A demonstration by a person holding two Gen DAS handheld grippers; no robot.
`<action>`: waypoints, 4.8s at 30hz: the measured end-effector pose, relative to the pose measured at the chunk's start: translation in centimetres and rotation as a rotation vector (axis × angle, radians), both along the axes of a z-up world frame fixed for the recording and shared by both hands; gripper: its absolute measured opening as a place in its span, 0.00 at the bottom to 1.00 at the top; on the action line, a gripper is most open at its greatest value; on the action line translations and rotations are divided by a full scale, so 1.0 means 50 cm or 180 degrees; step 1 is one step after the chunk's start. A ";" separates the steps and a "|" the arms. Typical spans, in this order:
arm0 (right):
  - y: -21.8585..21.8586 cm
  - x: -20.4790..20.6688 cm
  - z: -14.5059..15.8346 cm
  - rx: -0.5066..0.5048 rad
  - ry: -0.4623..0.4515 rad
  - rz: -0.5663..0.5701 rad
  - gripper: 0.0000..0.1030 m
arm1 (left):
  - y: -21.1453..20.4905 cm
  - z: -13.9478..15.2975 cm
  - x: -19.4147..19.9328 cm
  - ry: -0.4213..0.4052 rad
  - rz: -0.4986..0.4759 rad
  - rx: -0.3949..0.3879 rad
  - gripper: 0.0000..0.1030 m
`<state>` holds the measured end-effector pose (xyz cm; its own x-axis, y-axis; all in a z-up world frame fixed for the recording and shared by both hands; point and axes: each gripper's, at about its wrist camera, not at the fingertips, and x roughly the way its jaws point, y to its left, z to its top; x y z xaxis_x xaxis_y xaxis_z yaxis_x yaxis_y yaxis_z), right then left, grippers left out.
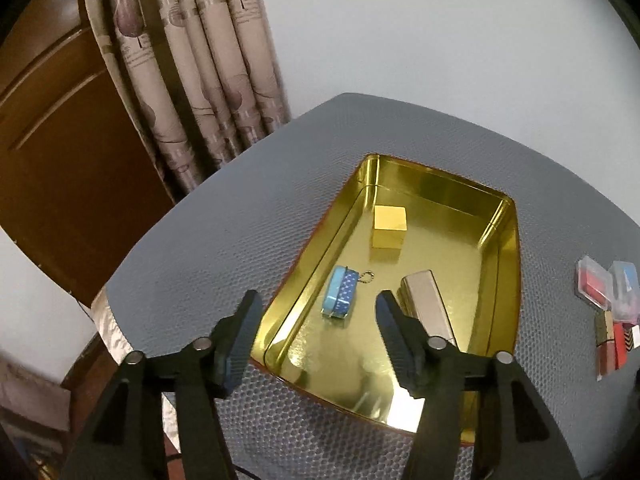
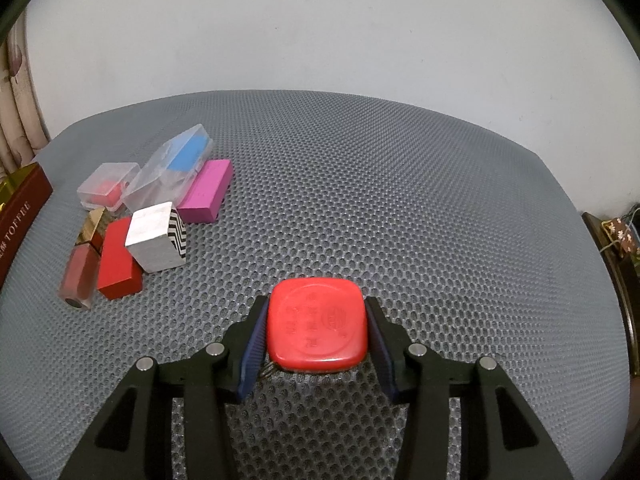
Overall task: Organize rigid objects
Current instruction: 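Open the left tool to release the yellow cube in the tray, then carry the red compact with the right tool over the tray, then lower the red compact into the tray and open the right tool, then grasp the silver cube with the right tool, then grasp the gold-capped pink lipstick with the left tool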
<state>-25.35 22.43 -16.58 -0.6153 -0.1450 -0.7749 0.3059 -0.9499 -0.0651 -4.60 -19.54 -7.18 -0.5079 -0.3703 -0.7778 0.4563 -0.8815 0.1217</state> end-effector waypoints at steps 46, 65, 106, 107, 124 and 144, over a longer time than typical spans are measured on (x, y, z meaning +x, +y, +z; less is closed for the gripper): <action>-0.668 0.345 0.229 -0.0224 0.0080 0.2345 0.46 | -0.243 0.010 0.076 -0.0014 0.1462 0.0157 0.72; -0.726 0.353 0.134 -0.0009 -0.0210 0.2407 0.46 | -0.278 -0.027 0.094 -0.0157 0.1854 0.0317 0.73; -0.205 0.081 0.134 -0.0104 -0.0018 0.0810 0.52 | -0.151 -0.015 0.024 -0.0027 0.1029 0.0082 0.77; -0.200 0.072 0.127 -0.0115 -0.0032 0.0802 0.52 | -0.145 -0.014 0.022 -0.0007 0.0997 0.0055 0.77; -0.217 0.004 0.055 -0.0396 -0.0189 0.0942 0.31 | 0.015 0.049 -0.016 0.0034 0.0220 -0.0233 0.79; -0.087 0.026 0.032 -0.0379 0.0095 0.0127 0.30 | 0.389 -0.045 -0.163 -0.0484 -0.1127 0.0399 0.79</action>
